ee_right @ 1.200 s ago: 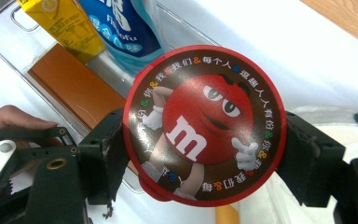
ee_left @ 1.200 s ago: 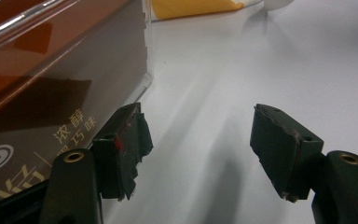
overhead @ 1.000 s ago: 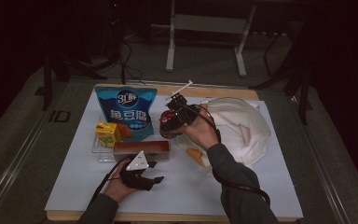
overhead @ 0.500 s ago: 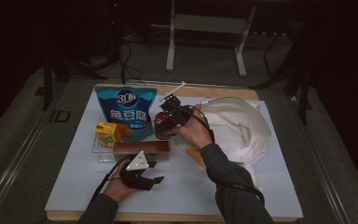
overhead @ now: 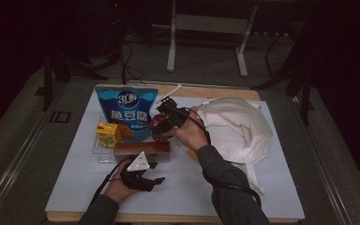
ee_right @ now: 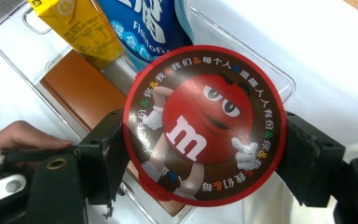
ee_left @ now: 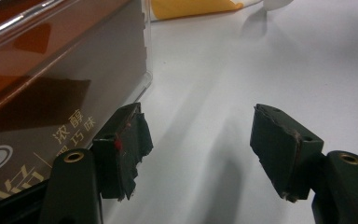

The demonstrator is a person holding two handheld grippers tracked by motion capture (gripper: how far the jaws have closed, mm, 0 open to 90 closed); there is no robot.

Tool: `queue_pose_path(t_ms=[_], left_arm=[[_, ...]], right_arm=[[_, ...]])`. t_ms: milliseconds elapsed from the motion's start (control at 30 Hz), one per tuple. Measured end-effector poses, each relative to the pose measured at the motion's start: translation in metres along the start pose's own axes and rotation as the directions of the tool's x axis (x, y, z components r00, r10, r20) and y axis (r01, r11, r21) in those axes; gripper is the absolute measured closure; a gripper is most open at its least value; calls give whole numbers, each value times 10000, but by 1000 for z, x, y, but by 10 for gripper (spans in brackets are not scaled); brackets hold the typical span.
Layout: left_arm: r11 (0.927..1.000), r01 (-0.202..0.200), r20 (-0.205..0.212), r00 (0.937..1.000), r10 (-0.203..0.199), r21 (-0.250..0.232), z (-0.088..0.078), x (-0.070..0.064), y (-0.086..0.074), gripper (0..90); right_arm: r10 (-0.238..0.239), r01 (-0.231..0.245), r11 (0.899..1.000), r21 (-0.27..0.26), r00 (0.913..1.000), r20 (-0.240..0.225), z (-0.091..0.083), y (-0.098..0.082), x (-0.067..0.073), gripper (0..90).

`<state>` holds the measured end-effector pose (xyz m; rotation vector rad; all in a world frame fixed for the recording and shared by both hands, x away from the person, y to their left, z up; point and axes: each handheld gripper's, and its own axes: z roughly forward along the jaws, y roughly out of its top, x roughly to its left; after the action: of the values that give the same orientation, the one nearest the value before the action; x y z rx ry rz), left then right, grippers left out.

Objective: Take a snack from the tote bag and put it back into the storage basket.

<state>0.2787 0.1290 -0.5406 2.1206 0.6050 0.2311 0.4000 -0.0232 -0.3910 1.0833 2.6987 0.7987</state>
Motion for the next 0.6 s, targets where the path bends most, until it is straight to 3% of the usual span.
queue_pose_path(t_ms=[600], left_arm=[[10000,-22,-4,10000,22,18,0,0,0,348]], right_arm=[[-83,79,9997,246,9998,173,19,2,3,258]])
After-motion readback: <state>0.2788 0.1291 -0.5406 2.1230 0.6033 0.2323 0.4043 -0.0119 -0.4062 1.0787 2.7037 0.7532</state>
